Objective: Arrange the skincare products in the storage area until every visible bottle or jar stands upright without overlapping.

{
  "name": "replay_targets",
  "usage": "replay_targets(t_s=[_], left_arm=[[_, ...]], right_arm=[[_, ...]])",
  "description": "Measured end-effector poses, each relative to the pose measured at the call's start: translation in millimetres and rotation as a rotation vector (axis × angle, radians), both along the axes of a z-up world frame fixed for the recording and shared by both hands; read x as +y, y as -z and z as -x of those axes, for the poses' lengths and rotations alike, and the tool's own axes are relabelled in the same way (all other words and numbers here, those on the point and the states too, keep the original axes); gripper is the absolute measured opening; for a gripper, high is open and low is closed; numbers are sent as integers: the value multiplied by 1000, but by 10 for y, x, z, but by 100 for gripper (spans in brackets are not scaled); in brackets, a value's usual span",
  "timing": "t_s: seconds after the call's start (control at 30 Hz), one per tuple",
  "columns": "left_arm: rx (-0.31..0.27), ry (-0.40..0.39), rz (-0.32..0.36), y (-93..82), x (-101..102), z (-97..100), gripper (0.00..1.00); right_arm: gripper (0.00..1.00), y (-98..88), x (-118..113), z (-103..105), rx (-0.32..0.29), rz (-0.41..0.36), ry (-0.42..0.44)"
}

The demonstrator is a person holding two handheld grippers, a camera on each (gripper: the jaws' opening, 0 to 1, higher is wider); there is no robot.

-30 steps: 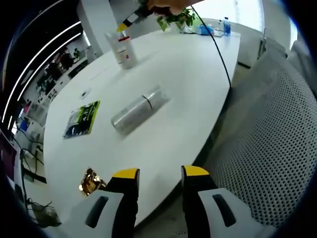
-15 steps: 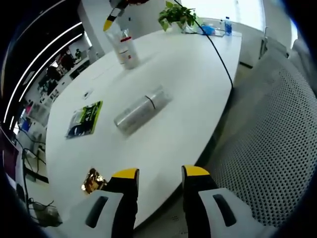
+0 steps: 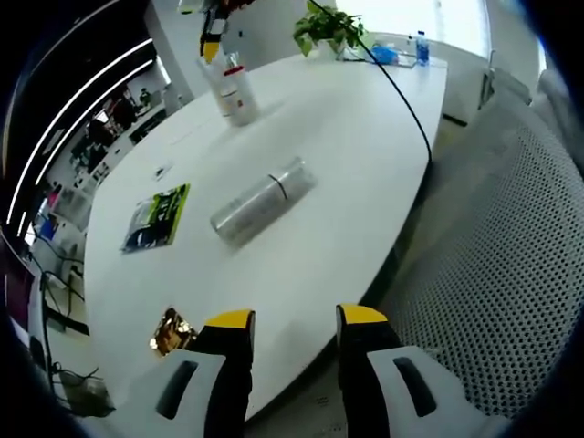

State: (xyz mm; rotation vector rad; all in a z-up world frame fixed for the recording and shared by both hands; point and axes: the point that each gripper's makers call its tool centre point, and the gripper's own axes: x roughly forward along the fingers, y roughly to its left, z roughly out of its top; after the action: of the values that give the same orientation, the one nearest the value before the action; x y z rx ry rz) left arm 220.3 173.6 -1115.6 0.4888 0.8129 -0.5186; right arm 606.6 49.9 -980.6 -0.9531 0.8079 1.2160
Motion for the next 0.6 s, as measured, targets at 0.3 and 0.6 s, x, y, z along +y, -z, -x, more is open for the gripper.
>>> replay_targets(t_s=[0.3,0.6], left_arm=[[16,1,-3,21,0,15,31],[13,-6,-6,22,16,6,31]], right_arm=[[17,170,22,-27,51,88,-38],[13,241,17,29,89,122,-54]])
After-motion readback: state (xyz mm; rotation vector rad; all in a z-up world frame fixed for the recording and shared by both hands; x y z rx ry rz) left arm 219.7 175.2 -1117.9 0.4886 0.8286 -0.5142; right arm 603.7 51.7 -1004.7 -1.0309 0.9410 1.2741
